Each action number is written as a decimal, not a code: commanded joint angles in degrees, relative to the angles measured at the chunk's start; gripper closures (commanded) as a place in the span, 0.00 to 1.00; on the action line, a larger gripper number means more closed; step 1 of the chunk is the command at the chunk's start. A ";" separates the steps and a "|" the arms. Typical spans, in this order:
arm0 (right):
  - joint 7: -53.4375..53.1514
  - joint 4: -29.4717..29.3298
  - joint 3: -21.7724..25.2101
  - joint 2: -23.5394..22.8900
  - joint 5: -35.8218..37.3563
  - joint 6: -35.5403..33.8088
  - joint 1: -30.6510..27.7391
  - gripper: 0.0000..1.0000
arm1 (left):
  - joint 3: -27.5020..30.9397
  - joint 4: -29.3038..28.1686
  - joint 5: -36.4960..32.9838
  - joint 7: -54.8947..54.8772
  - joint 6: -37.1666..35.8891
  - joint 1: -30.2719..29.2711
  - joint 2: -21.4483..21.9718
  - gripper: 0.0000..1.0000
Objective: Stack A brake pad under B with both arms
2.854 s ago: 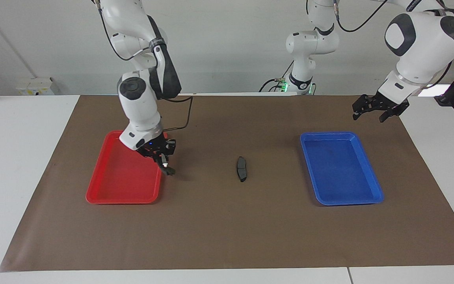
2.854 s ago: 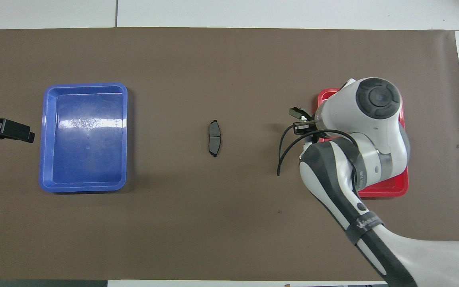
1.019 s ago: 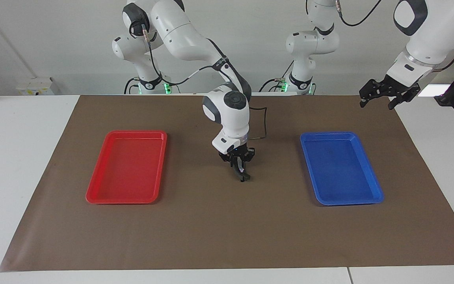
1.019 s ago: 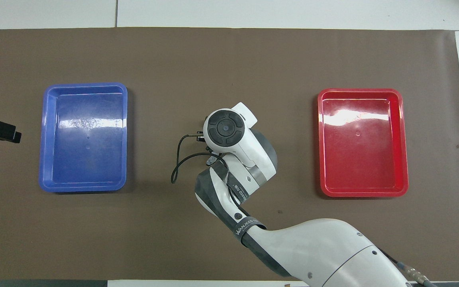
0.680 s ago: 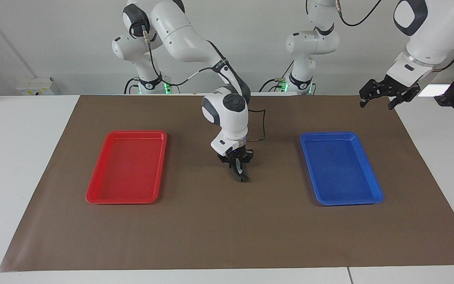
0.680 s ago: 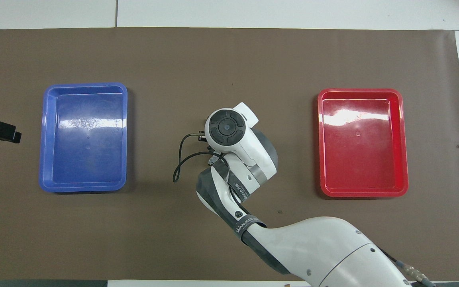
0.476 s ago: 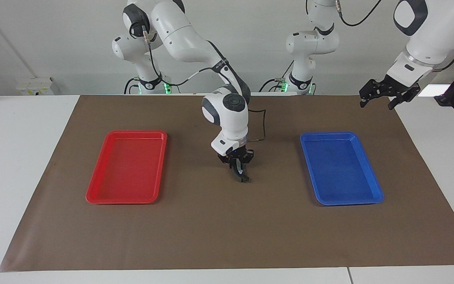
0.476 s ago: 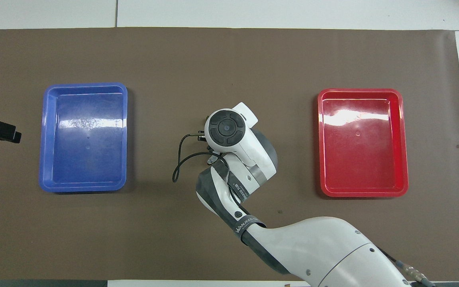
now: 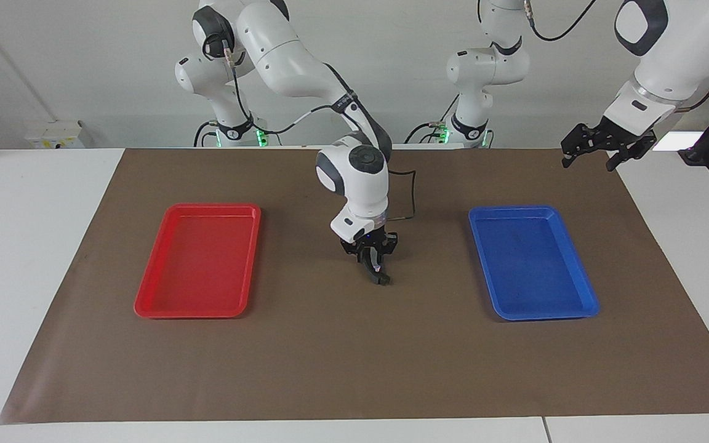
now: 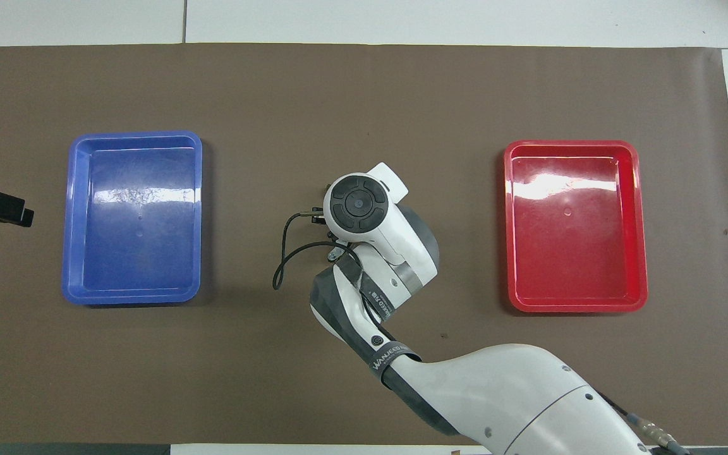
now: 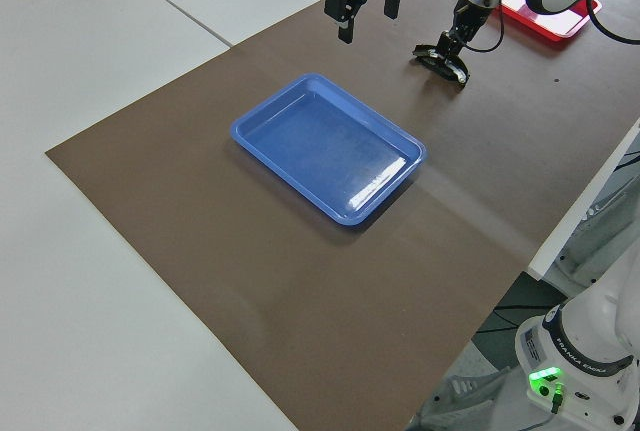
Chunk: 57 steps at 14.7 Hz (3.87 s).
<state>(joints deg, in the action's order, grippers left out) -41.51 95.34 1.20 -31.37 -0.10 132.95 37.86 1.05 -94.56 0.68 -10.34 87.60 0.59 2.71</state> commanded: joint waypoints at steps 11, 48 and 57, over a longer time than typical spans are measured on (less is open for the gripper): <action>12.66 0.90 1.97 19.22 5.11 -18.40 -20.35 0.00 | -0.26 0.34 -1.03 -0.21 -0.76 -0.32 0.01 0.00; 37.55 -5.51 -1.11 31.81 -0.25 -46.91 -39.09 0.00 | -0.26 0.34 -1.03 -0.21 -0.76 -0.32 0.01 0.00; 39.05 -5.16 -1.28 31.98 0.37 -45.59 -38.83 0.00 | -0.26 0.34 -1.03 -0.21 -0.76 -0.32 0.01 0.00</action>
<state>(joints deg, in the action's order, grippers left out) -3.61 89.14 0.02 0.02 0.71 86.42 -0.82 1.05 -94.56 0.68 -10.34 87.60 0.57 2.71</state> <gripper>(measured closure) 0.000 0.000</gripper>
